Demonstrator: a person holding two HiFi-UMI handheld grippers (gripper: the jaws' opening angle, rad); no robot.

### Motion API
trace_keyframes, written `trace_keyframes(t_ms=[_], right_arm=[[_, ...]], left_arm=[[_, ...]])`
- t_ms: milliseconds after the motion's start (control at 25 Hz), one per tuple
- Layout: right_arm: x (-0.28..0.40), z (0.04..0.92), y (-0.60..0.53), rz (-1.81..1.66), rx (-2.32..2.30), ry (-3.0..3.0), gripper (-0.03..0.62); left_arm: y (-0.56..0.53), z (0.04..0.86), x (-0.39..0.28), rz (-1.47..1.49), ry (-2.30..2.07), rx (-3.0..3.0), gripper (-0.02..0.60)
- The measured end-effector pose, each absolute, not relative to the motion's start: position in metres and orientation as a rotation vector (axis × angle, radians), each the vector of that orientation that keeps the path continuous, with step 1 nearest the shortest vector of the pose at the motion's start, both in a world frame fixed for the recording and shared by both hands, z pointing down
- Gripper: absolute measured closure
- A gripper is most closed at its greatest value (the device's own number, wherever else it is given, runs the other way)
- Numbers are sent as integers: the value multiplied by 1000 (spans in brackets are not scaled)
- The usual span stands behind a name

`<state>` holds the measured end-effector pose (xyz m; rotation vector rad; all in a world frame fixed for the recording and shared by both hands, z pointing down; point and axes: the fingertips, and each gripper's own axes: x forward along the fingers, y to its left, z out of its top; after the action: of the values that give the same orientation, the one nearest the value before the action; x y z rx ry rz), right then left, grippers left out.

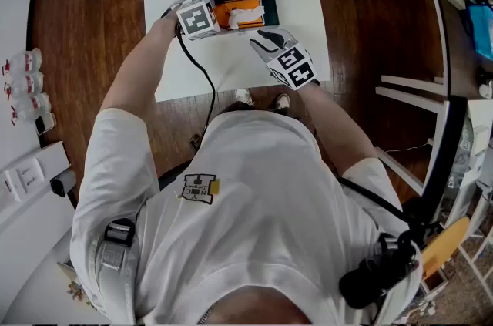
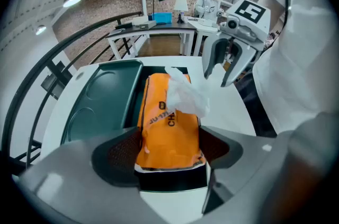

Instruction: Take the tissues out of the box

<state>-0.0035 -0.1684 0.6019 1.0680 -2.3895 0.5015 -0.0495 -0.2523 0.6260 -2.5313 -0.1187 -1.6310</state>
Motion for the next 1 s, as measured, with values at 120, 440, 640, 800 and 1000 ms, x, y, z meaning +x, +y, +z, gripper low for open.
trace_keyframes(t_ms=[120,440,640,800,1000], right_arm=[[-3,607,-163,520,1062,-2383,482],[-2,612,-157,538,1050,-2386,487],[5,605,-157,511,1053,-2407,491],[13,585,-159,454,1074,-2444,491],[23,560,-144,332,1025,-2498,490]], left_arm=[[-252,636,-55,-1688,-134,-2560,242],[-254,619,-51,-1664,-64,-2571,290],[-257,598,-48,-1605,8,-2562,295],[-244,564,-51,-1545,54,-2553,296],[-198,538,-57,-1501,56,-2540,296]])
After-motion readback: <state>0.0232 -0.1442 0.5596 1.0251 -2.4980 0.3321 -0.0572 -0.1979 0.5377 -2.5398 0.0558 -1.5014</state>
